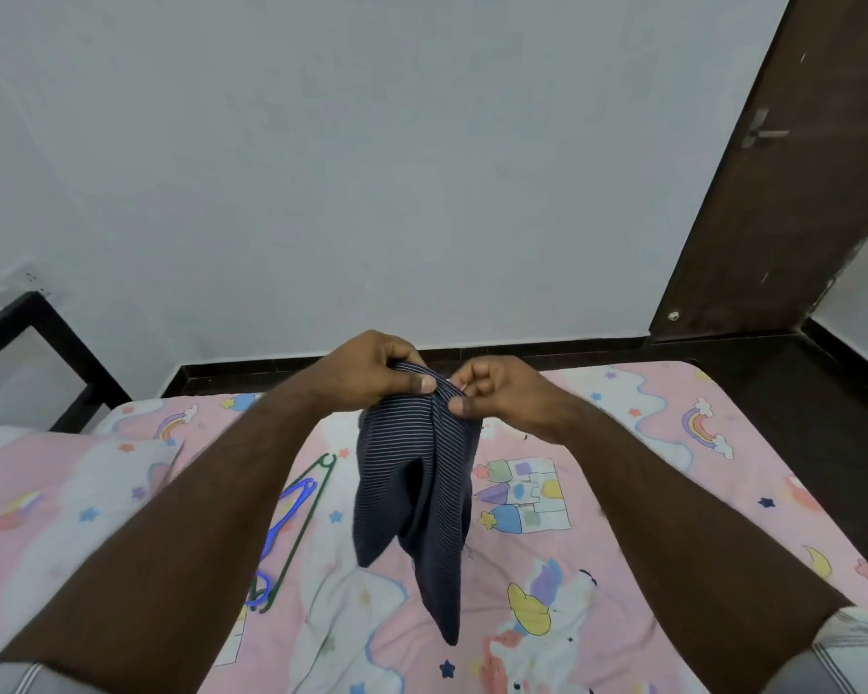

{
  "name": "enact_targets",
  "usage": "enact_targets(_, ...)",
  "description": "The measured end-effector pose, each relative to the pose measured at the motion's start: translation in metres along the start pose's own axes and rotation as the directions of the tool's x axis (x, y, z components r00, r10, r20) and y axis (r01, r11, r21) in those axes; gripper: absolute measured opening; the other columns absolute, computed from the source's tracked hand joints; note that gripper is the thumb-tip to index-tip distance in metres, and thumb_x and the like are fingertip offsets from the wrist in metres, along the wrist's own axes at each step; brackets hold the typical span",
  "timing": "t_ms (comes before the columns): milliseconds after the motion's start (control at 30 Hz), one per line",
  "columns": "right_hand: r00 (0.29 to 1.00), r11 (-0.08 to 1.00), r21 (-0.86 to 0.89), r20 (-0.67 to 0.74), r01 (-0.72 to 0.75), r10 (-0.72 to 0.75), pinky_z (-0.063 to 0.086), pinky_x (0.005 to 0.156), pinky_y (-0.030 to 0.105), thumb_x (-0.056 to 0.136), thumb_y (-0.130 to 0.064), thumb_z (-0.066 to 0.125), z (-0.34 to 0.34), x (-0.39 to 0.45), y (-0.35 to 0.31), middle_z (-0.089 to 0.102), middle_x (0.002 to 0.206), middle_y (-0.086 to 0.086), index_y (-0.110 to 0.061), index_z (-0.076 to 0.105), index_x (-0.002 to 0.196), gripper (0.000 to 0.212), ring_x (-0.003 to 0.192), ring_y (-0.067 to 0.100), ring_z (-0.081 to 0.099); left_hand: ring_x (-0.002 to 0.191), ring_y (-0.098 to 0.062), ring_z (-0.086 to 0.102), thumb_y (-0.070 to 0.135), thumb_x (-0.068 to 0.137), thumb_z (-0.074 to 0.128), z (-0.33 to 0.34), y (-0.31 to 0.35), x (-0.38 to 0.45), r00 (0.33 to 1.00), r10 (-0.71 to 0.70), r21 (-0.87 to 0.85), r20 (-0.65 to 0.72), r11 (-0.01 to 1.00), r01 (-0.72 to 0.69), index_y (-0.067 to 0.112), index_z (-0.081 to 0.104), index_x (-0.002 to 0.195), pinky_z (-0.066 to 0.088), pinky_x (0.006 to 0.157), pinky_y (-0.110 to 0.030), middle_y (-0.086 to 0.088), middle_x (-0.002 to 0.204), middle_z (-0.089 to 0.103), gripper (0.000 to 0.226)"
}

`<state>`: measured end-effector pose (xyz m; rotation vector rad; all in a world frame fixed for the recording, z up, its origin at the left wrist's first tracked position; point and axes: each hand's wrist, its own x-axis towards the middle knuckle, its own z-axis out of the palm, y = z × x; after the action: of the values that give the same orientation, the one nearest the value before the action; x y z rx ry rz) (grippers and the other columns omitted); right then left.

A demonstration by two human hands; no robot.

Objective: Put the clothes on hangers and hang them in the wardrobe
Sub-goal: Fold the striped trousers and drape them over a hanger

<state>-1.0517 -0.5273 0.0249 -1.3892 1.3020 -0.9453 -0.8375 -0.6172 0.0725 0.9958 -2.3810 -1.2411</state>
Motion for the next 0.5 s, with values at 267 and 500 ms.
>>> enact_targets(267, 0.997, 0.992, -0.123, -0.076, -0.002, -0.007, 0.055, 0.083, 0.030, 0.091, -0.006, 0.071, -0.007, -0.013, 0.020, 0.075, 0.088, 0.007, -0.002, 0.072, 0.092, 0.004, 0.081, 0.011, 0.068, 0.085, -0.016, 0.070, 0.020, 0.090, 0.075, -0.027, -0.015, -0.023, 0.997, -0.060, -0.030, -0.057, 0.998, 0.058, 0.012, 0.076, 0.090, 0.054, 0.082, -0.036, -0.004, 0.090, 0.076, 0.008)
enact_targets(500, 0.990, 0.983, -0.160, -0.085, 0.095, -0.110, 0.053, 0.073, 0.031, 0.089, -0.006, 0.072, 0.011, -0.009, 0.023, 0.067, 0.086, 0.004, -0.018, 0.067, 0.096, 0.014, 0.075, 0.015, 0.061, 0.079, -0.014, 0.065, 0.017, 0.095, 0.068, -0.030, 0.002, -0.033, 0.994, -0.045, -0.172, -0.097, 0.985, 0.027, 0.004, 0.071, 0.093, 0.050, 0.073, -0.032, -0.003, 0.083, 0.070, 0.014)
